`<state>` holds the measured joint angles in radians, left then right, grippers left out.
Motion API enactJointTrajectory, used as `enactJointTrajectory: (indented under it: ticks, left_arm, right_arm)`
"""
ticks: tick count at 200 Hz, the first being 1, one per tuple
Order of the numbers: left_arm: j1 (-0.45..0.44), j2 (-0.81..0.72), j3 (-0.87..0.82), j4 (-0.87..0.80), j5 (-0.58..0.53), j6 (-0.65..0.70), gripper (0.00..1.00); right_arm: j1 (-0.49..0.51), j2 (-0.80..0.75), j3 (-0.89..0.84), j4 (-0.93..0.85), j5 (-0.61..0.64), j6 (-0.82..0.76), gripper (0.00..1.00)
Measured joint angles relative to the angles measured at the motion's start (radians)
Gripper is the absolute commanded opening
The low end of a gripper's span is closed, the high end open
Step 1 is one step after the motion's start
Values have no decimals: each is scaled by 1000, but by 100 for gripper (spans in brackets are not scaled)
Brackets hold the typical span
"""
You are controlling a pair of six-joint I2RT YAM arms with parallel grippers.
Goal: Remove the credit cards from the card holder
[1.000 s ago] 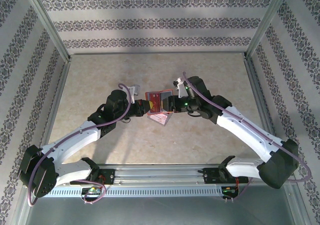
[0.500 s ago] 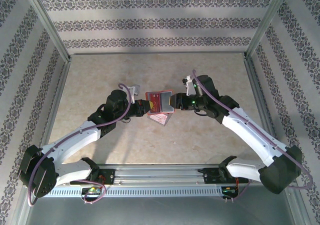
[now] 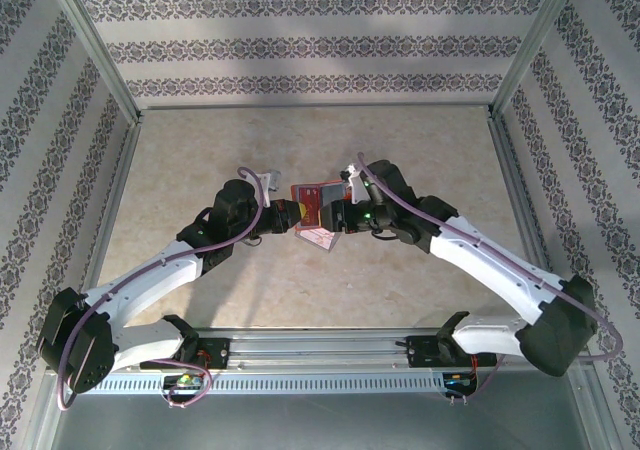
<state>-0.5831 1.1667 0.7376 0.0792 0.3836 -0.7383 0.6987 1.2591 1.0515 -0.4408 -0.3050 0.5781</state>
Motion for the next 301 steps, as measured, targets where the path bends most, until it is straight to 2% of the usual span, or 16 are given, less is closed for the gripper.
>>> enactJointTrajectory:
  ticks: [56,138,242,301]
  left_arm:
    - [0,0,0,1,0,-2,0]
    - [0,0,0,0,0,-2,0]
    - [0,0,0,2,0,-2,0]
    - [0,0,0,2,0,-2,0]
  right_arm:
    - [-1,17,14,-52,106,-1,47]
    - [-3,15,14,-101,178,-2,47]
    - [-10,12,14,-101,183,-1,47]
    - [-16,12,14,-77,130,4,47]
